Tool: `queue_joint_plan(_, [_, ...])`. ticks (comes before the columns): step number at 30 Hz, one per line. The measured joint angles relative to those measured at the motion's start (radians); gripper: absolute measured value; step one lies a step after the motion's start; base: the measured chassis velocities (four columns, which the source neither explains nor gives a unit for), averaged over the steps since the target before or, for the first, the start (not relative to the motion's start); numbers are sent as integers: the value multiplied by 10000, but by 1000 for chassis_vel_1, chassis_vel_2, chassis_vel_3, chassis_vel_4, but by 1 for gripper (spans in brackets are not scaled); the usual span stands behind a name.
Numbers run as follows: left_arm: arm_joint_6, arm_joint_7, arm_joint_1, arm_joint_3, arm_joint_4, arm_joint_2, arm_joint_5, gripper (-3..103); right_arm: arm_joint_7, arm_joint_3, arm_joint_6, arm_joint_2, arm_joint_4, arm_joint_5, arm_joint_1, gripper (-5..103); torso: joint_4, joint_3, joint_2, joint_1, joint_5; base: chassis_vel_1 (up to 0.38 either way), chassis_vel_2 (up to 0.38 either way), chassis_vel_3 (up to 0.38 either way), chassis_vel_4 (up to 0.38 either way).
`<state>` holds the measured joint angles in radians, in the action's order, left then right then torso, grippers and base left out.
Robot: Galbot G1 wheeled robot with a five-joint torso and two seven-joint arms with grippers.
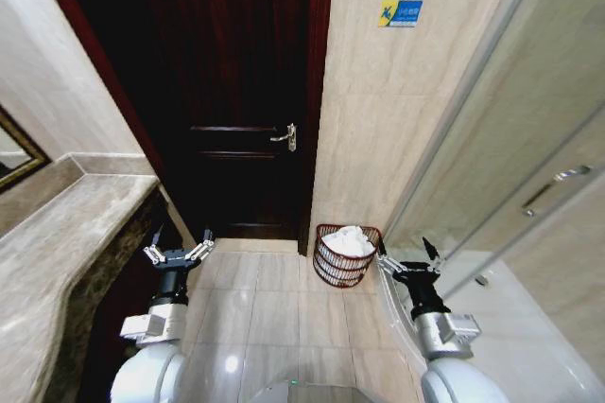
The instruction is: Discard the used towel into the hamper.
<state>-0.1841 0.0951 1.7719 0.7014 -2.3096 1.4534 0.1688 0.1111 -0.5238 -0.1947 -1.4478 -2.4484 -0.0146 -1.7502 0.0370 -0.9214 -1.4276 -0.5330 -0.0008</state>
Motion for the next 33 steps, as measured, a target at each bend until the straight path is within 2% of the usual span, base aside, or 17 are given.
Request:
queue_joint_plan(4, [-140,-13,32,-35,120,14,-19,100,26,0,39,-6,-60,49,-110,100,-3,1,4,0,9,284,-270,-269,250])
queue_joint_plan(11, [-267,-105,315,-8,-45,153,-54,100,24,-43,593,-22,79,65,-523,100,-2,3,8,2,10,259,-260,-255,268])
queue_joint_plan(16, [-163,-172,196,11,40,160,-80,100,38,-61,656,38,262,184,-485,100,-2,4,8,3,10,241,-226,-232,237])
queue_joint_plan(23, [-395,-114,-134,-69,407,219,-182,100,58,-119,671,147,211,378,-564,100,-2,5,12,2,7,204,-185,-178,194])
queue_joint_plan(33, [-442,-117,-170,-63,492,246,-231,100,75,-82,921,197,79,402,-799,100,-4,4,15,0,11,177,-192,-178,192])
